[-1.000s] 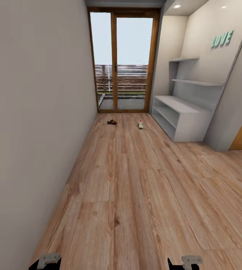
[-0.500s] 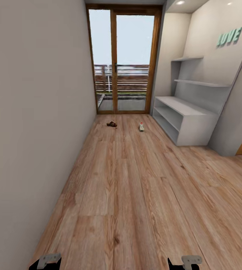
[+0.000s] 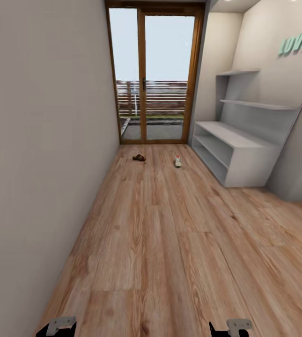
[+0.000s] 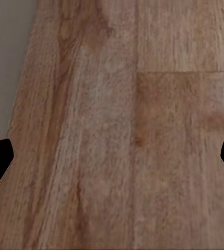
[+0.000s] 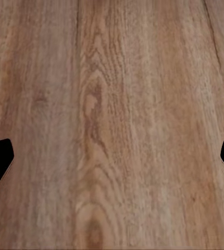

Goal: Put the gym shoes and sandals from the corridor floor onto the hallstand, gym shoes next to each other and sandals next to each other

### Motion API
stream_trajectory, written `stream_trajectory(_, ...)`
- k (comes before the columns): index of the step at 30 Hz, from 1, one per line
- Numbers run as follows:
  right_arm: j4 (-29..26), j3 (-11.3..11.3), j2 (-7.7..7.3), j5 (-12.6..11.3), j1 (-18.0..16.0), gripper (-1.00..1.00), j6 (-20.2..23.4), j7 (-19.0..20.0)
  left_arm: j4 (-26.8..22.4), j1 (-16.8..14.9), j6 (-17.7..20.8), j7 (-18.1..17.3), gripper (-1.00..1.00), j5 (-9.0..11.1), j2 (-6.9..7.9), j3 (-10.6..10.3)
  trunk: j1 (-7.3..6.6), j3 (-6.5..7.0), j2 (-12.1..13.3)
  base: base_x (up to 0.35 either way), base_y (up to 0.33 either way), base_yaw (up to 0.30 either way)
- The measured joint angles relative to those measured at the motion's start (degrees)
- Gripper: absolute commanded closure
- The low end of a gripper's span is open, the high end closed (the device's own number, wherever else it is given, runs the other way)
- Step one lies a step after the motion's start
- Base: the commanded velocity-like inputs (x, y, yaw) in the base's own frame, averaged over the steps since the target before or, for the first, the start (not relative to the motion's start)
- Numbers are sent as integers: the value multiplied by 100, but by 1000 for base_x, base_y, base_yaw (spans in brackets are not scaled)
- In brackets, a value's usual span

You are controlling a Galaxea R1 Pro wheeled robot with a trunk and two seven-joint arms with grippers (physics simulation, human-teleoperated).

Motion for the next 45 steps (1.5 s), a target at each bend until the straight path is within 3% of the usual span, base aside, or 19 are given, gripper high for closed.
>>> stream_trajectory(45, -9, 0, -1, 7, 1, -100, 0, 8, 0, 0, 0, 0, -100, 0, 0, -2, 0, 0, 0, 339, 0, 0)
